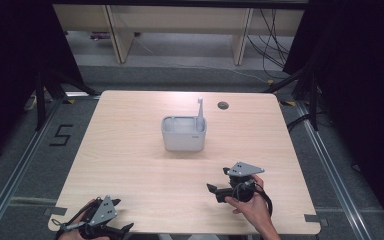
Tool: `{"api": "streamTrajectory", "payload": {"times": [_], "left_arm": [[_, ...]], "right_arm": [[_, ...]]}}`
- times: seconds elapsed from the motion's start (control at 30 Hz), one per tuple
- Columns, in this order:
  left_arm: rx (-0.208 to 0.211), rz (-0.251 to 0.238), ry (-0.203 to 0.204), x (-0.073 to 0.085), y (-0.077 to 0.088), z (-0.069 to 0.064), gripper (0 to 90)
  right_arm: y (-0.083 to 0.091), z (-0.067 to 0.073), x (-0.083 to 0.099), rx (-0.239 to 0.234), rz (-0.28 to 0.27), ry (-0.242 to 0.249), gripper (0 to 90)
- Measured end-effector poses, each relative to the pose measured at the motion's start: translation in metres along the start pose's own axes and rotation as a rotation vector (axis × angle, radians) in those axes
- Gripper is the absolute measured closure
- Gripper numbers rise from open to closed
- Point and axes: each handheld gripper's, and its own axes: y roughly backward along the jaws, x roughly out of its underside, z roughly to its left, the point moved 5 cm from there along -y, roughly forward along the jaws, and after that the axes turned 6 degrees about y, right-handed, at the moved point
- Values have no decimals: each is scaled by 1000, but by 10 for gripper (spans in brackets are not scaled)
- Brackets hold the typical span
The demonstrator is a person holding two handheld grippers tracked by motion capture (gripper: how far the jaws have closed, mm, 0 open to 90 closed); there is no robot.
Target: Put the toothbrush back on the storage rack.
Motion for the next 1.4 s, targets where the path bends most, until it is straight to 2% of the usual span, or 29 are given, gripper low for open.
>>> {"api": "streamTrajectory", "payload": {"times": [0.03,0.1,0.13,0.17,0.2,0.23,0.3,0.37,0.4,0.43,0.47,0.53,0.57,0.6,0.63,0.7,0.73,0.8,0.83,0.87,0.9,1.0,1.03,1.07,1.17,1.27,1.3,1.37,1.4], "left_arm": [[0,1,2,0,0,0,157],[-1,-4,5,-1,0,0,157],[4,-10,10,-1,0,0,157],[3,-1,1,0,0,0,157],[3,1,0,0,0,0,157],[-1,0,1,0,0,0,157],[-1,-4,7,-1,0,0,157],[1,-3,2,0,0,0,157],[1,-1,1,0,0,0,157],[1,0,1,0,0,0,157],[0,-5,9,0,0,0,157],[-1,0,1,0,0,0,157],[1,-1,-1,0,0,0,157],[2,-1,-2,0,0,0,157],[4,-3,2,0,0,0,157],[0,-3,1,-1,0,0,157],[7,-2,-3,0,0,-1,157],[10,-8,18,0,-1,-2,157],[5,-2,6,0,-1,-1,157],[-2,-2,14,0,0,-1,157],[1,-4,9,0,0,-1,157],[8,-8,8,0,-1,-2,157],[3,9,-12,0,0,0,157],[0,1,9,0,-1,-1,157],[8,-9,18,0,-1,-2,157],[-1,2,6,0,-1,0,157],[2,-5,9,0,-1,-1,157],[8,-9,20,0,-1,-2,157],[6,-2,10,0,-1,-1,157]], "right_arm": [[2,1,1,-3,9,-11,176],[3,0,2,1,6,4,177],[6,1,3,11,10,-9,177],[6,-1,4,14,4,10,177],[7,-1,5,13,5,1,177],[8,2,6,7,15,-29,177],[10,2,8,8,22,-29,177],[10,0,10,10,10,-6,177],[11,0,11,-3,22,-3,176],[12,4,12,-7,22,-54,177],[13,1,12,5,16,-9,176],[15,3,14,-1,30,-37,177],[14,2,15,-3,16,-6,177],[16,5,16,7,37,-43,177],[15,3,17,-5,32,-5,177],[17,5,18,8,46,-17,178],[17,5,19,0,53,0,178],[18,6,20,9,59,17,178],[18,6,21,12,65,23,178],[19,8,22,9,75,14,178],[18,8,22,3,73,31,178],[21,10,25,7,94,25,174],[21,9,25,21,93,39,173],[20,10,27,14,96,41,172],[21,11,30,11,112,43,171],[23,11,32,16,122,66,171],[25,12,33,31,134,45,171],[25,12,34,37,135,49,171],[26,13,35,35,148,38,171]]}}
